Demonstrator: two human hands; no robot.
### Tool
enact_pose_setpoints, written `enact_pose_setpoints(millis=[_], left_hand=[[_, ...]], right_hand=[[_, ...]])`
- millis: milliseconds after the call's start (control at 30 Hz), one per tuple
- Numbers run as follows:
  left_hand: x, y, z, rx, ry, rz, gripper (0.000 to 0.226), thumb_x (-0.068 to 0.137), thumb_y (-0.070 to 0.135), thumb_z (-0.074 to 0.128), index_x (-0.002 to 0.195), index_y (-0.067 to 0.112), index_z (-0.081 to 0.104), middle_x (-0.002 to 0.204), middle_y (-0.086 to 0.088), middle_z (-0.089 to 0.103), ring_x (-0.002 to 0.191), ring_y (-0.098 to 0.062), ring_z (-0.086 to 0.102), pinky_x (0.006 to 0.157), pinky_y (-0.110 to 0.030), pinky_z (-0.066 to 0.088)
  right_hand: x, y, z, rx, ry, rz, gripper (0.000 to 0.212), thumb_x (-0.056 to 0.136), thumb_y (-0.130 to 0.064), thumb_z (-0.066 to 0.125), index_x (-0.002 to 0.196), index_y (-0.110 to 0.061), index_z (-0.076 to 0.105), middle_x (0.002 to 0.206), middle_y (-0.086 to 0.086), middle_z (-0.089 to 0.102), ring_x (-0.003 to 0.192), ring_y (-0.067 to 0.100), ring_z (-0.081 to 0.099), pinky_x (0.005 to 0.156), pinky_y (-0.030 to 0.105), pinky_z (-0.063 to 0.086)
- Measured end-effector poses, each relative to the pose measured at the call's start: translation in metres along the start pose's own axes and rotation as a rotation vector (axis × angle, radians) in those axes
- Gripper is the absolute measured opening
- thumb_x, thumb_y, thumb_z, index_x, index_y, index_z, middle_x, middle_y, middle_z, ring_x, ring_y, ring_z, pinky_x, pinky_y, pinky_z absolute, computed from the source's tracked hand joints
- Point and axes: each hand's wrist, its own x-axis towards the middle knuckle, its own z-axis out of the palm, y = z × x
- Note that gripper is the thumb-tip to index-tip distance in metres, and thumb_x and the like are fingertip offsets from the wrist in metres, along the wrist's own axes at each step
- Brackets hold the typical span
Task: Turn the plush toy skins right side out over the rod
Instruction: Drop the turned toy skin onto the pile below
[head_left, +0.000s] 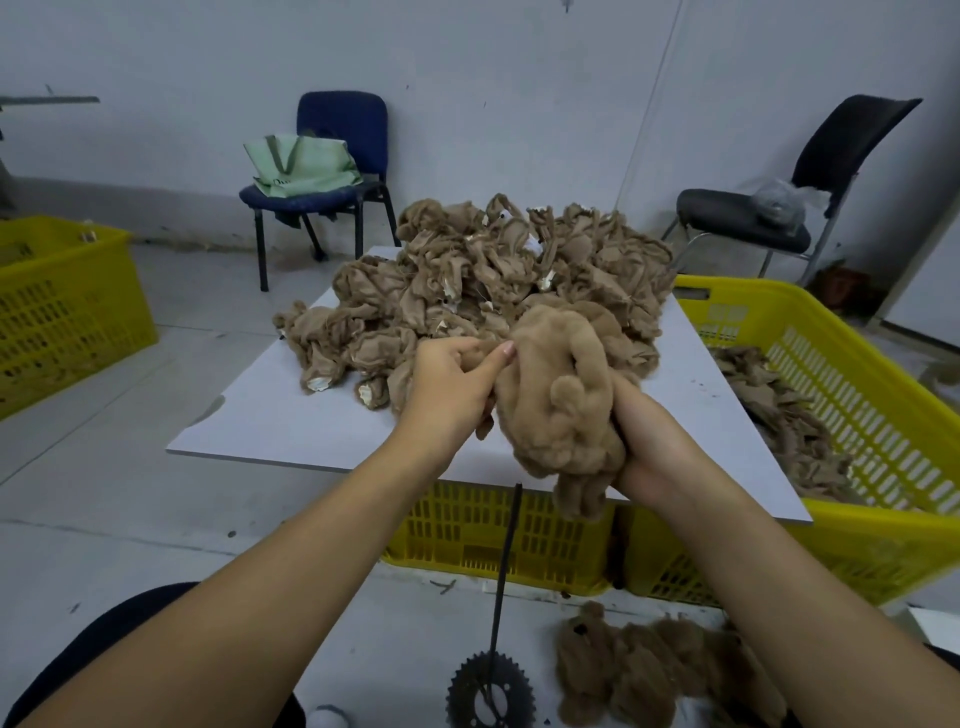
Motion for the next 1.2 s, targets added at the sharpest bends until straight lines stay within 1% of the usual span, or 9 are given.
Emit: enact_pose_setpoints(millis=[167, 300, 433, 533, 733, 867, 1000, 1100, 1200], left_hand=[[0.007, -0.001, 0.0, 0.025, 0.079, 0.081, 0.049, 0.088, 0.023, 0.078, 0.073, -0.016, 0.051, 0.053, -0.025, 0.045, 0.037, -0.026, 0.044, 0.039, -0.03, 0.04], [0.003, -0.001, 0.004, 0.09, 0.053, 0.153, 0.032, 0.091, 0.021, 0.074, 0.078, -0.006, 0.061, 0.051, -0.008, 0.059, 0.041, -0.017, 0.053, 0.044, -0.026, 0.047], [0.0, 0.003, 0.005, -0.026, -0.085, -0.006, 0.02, 0.104, 0.012, 0.052, 0.095, -0.001, 0.063, 0.064, -0.012, 0.066, 0.048, -0.022, 0.057, 0.05, -0.031, 0.052], [-0.002, 0.012, 0.004, -0.179, -0.204, -0.133, 0.022, 0.107, 0.005, 0.039, 0.105, 0.003, 0.06, 0.067, -0.013, 0.068, 0.054, -0.023, 0.062, 0.055, -0.031, 0.057], [-0.003, 0.015, 0.0, 0.123, -0.153, 0.019, 0.019, 0.096, -0.003, 0.054, 0.088, 0.008, 0.067, 0.054, 0.0, 0.061, 0.048, -0.014, 0.055, 0.047, -0.024, 0.048], [-0.004, 0.014, -0.002, 0.171, -0.12, 0.038, 0.024, 0.087, -0.007, 0.063, 0.076, 0.013, 0.07, 0.05, 0.002, 0.06, 0.044, -0.012, 0.055, 0.045, -0.024, 0.048], [-0.006, 0.013, 0.001, 0.121, -0.121, -0.005, 0.015, 0.09, -0.004, 0.065, 0.085, 0.007, 0.072, 0.055, -0.006, 0.065, 0.047, -0.017, 0.061, 0.051, -0.031, 0.057], [-0.002, 0.016, -0.003, 0.007, -0.099, -0.036, 0.012, 0.094, -0.004, 0.061, 0.091, 0.002, 0.071, 0.059, -0.011, 0.065, 0.051, -0.02, 0.061, 0.053, -0.029, 0.057], [-0.002, 0.017, -0.004, -0.029, -0.137, -0.042, 0.013, 0.097, -0.001, 0.059, 0.091, 0.0, 0.07, 0.061, -0.011, 0.063, 0.053, -0.02, 0.059, 0.052, -0.027, 0.054]], right_hand=[[0.005, -0.002, -0.008, -0.034, 0.126, 0.031, 0.046, 0.094, -0.053, 0.059, 0.114, -0.015, 0.073, 0.11, 0.01, 0.075, 0.104, 0.026, 0.071, 0.081, 0.042, 0.061], [0.001, -0.009, -0.011, -0.182, 0.073, 0.104, 0.059, 0.073, -0.078, 0.063, 0.095, -0.025, 0.081, 0.101, 0.002, 0.077, 0.095, 0.024, 0.075, 0.071, 0.043, 0.06], [-0.003, -0.004, -0.008, -0.223, -0.111, 0.088, 0.039, 0.077, -0.036, 0.082, 0.109, -0.014, 0.076, 0.112, 0.009, 0.075, 0.104, 0.024, 0.072, 0.079, 0.039, 0.061], [-0.002, 0.0, -0.006, -0.267, 0.044, 0.057, 0.018, 0.086, -0.008, 0.073, 0.103, -0.006, 0.073, 0.092, 0.009, 0.077, 0.084, 0.019, 0.075, 0.066, 0.034, 0.06], [0.0, 0.006, 0.001, -0.424, 0.195, -0.02, 0.02, 0.084, -0.003, 0.073, 0.104, -0.007, 0.073, 0.091, 0.013, 0.077, 0.088, 0.026, 0.075, 0.083, 0.045, 0.061], [-0.003, 0.006, 0.011, -0.404, 0.248, 0.014, 0.02, 0.089, -0.001, 0.062, 0.103, -0.01, 0.072, 0.084, 0.009, 0.076, 0.074, 0.018, 0.074, 0.055, 0.028, 0.058], [-0.006, 0.004, 0.021, -0.539, 0.405, -0.265, 0.022, 0.089, -0.019, 0.068, 0.108, -0.024, 0.058, 0.104, 0.0, 0.066, 0.094, 0.014, 0.065, 0.068, 0.025, 0.05], [-0.013, -0.001, 0.027, -0.758, 0.364, -0.551, 0.038, 0.083, -0.03, 0.075, 0.114, -0.035, 0.054, 0.121, -0.008, 0.054, 0.115, 0.012, 0.055, 0.094, 0.033, 0.049], [-0.018, -0.007, 0.03, -0.992, 0.307, -0.689, 0.031, 0.08, -0.03, 0.077, 0.107, -0.035, 0.065, 0.122, -0.014, 0.052, 0.119, 0.011, 0.052, 0.102, 0.044, 0.045]])
